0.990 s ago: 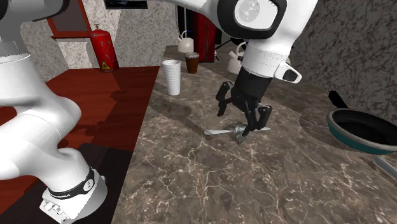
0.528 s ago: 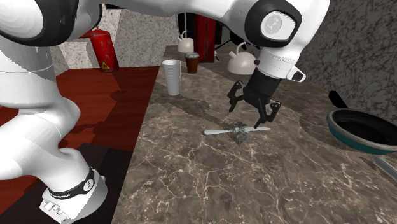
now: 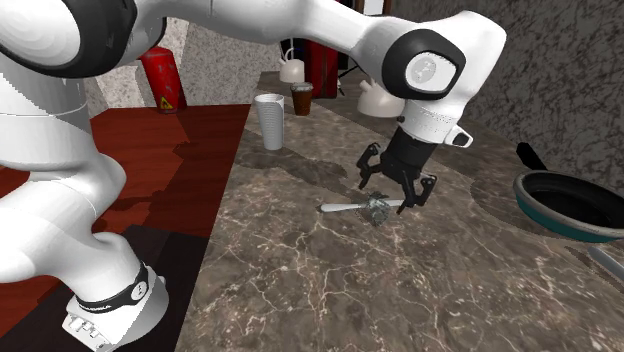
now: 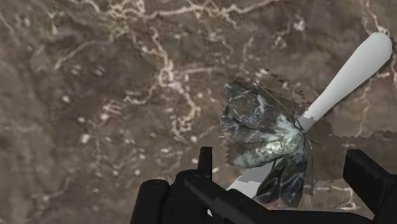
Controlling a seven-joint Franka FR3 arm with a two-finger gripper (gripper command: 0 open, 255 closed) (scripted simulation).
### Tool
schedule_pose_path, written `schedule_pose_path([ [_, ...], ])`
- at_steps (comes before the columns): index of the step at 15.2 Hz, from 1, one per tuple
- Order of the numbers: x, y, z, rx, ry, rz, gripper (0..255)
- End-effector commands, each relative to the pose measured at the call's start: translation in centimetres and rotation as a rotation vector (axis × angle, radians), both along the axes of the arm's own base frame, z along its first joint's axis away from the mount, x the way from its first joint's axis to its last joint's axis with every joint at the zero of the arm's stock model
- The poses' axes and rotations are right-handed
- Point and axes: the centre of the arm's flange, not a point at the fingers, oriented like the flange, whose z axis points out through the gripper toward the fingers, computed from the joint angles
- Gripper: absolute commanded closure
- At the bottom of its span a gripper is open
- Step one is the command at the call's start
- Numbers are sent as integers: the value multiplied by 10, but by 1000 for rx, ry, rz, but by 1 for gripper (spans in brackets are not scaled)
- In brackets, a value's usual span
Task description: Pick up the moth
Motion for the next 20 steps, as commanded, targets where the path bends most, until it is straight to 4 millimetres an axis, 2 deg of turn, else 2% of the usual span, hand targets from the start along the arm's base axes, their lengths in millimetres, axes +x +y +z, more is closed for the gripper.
schedule_pose_path([
  [1, 1, -1, -2, 0, 0, 0, 255],
  [10, 0, 0, -2, 0, -1, 0, 255],
  [20, 0, 0, 51, 0, -1, 0, 255],
])
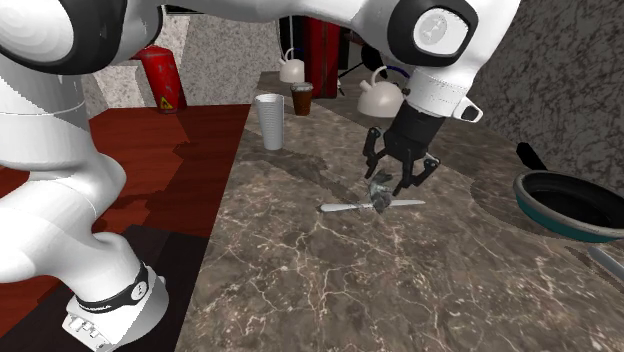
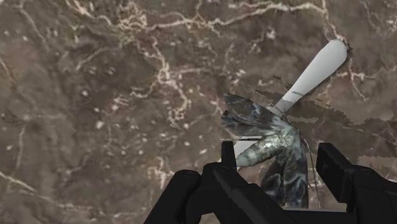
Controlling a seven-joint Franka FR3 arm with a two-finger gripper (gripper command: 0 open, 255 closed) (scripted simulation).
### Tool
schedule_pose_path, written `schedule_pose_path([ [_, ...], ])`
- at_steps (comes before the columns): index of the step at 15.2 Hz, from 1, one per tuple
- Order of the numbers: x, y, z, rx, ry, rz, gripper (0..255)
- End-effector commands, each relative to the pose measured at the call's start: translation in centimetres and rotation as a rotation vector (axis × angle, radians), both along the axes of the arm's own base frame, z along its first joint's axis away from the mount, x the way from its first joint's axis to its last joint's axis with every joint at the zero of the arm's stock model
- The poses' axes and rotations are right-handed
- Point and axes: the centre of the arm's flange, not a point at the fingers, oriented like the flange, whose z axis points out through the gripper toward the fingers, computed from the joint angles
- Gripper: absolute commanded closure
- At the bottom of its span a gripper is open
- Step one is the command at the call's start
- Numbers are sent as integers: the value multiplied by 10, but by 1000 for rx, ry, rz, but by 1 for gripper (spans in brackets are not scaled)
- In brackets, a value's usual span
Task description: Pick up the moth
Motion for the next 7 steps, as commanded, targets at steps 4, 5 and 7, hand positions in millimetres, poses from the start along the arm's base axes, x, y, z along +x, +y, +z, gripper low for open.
schedule_pose_path([
  [4, 1, 0, 26, 0, 0, 0, 255],
  [5, 1, 0, 31, 0, 0, 0, 255],
  [7, 1, 0, 32, 0, 0, 0, 255],
])
